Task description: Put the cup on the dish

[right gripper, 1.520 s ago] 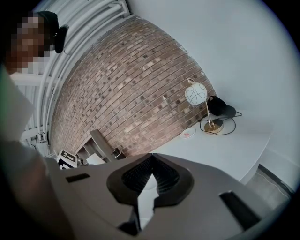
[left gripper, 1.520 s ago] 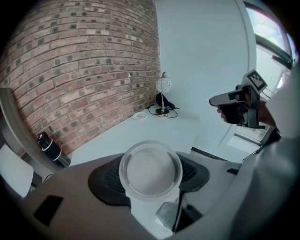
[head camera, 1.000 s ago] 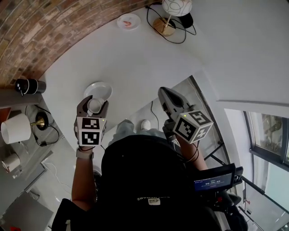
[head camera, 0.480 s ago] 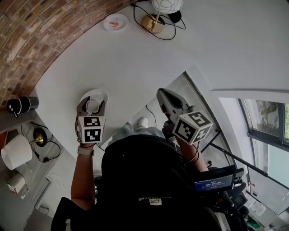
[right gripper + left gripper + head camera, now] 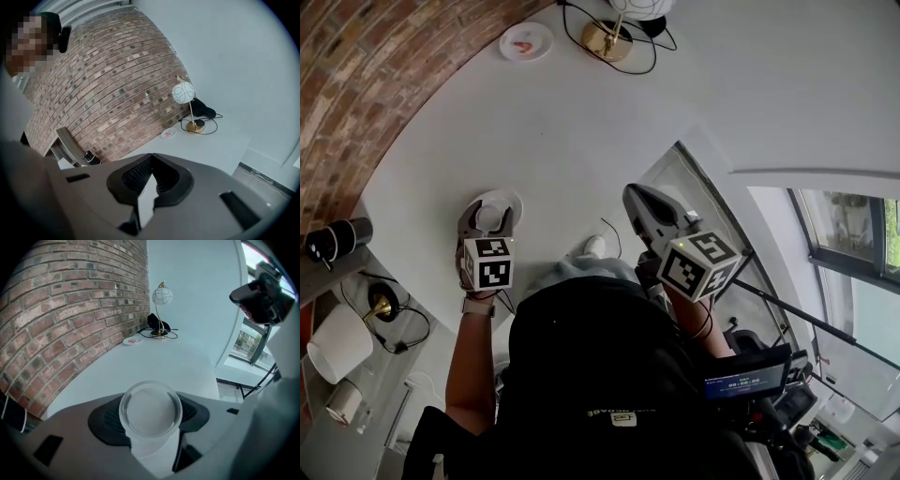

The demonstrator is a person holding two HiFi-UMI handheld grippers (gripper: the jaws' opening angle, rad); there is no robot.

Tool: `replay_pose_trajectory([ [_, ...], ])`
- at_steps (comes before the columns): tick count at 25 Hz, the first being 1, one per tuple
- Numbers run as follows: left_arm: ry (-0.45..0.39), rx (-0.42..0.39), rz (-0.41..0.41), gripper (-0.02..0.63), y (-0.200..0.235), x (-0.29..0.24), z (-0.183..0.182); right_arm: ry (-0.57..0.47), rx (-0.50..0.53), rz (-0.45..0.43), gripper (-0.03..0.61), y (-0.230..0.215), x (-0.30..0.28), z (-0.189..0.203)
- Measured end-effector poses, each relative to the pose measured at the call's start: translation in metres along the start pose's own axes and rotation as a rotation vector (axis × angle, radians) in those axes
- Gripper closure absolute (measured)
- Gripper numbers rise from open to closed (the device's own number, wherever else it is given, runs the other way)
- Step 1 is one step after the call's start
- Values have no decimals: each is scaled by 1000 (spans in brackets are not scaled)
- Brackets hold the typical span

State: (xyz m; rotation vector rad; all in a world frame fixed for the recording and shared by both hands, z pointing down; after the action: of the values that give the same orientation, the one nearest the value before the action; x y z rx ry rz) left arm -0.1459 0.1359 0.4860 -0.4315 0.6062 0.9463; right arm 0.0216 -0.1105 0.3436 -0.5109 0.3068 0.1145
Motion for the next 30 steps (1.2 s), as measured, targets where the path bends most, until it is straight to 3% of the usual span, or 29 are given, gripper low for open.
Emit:
replay_pose_trajectory([
  [17, 63, -44, 115, 348, 3, -42, 30, 26, -7, 104, 575, 5, -11, 7],
  [30, 46, -93, 156, 348, 1, -54, 40, 7, -17, 163, 575, 7, -8, 10],
])
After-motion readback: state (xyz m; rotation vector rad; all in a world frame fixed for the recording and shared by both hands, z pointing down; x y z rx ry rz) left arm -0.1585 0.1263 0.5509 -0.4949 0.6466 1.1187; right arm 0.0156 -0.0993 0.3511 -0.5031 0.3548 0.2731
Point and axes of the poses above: the fingertips, and each gripper's own axes: x backward along the fingers, y to its left, z out of its underside, the point moved 8 cm from there along x, backward along the fingers, and after that the axes turned 12 degrees about -y, right-handed, at the moved point
